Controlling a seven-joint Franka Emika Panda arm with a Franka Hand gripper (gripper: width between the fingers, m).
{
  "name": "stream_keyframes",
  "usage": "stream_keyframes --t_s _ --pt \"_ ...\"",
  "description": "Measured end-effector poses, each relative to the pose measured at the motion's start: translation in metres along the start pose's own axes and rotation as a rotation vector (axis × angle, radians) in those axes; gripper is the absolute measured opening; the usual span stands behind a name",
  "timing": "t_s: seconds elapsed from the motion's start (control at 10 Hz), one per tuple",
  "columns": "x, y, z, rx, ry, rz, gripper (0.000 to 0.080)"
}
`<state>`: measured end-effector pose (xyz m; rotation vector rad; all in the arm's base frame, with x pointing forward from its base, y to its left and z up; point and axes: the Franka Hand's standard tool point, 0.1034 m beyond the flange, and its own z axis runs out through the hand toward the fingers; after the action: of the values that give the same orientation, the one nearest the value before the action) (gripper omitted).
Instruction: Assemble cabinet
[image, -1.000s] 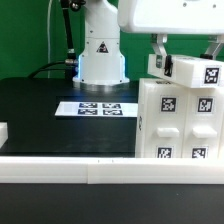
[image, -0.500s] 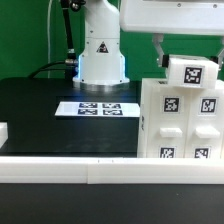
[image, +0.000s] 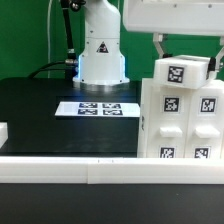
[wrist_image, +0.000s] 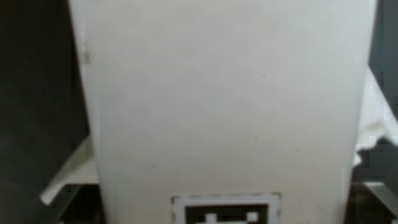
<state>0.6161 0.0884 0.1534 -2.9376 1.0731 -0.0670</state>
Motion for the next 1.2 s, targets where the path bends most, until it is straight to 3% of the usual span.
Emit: stream_keyframes --t_s 0.3,1.2 --pt "-0.0005 0.0002 0.0002 0.050 0.039 0.333 0.0561" --pt "-0.0011 -0.0020 0.0003 0.095 -0.034 1.056 0.0578"
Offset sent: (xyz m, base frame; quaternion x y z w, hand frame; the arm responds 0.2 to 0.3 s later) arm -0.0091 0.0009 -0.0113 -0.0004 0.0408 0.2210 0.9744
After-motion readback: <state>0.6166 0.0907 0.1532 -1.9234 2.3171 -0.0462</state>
